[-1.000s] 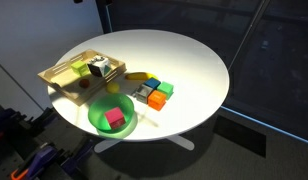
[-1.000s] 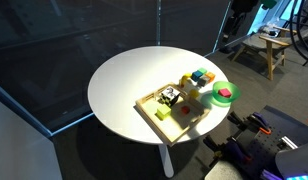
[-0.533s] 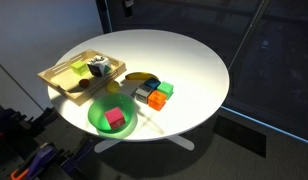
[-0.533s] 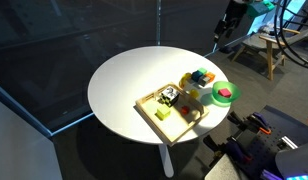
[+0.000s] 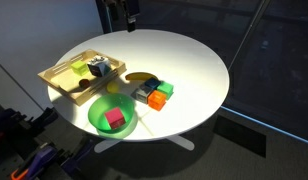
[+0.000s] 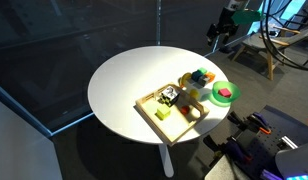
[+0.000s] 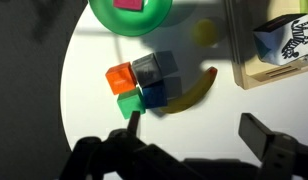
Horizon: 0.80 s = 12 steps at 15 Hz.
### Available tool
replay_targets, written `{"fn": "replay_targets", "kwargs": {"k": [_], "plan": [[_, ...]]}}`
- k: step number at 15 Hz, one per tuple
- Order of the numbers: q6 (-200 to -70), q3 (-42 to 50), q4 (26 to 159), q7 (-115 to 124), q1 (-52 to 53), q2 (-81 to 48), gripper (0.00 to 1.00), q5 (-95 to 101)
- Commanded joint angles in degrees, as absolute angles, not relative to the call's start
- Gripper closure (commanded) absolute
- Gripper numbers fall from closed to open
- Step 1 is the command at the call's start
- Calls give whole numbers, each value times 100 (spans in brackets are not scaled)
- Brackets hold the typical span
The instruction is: Pick up the banana plush toy and put it on the lime green block
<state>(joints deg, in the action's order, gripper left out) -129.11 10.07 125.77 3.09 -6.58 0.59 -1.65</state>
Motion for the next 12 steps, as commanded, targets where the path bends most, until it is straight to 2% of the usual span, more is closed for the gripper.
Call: {"fn": "replay_targets", "kwargs": {"k": [1, 12], "plan": [[-12358, 961, 12025, 930, -744, -352, 0, -271], [-12184, 914, 10585, 1598, -687, -1806, 0, -397]]}}
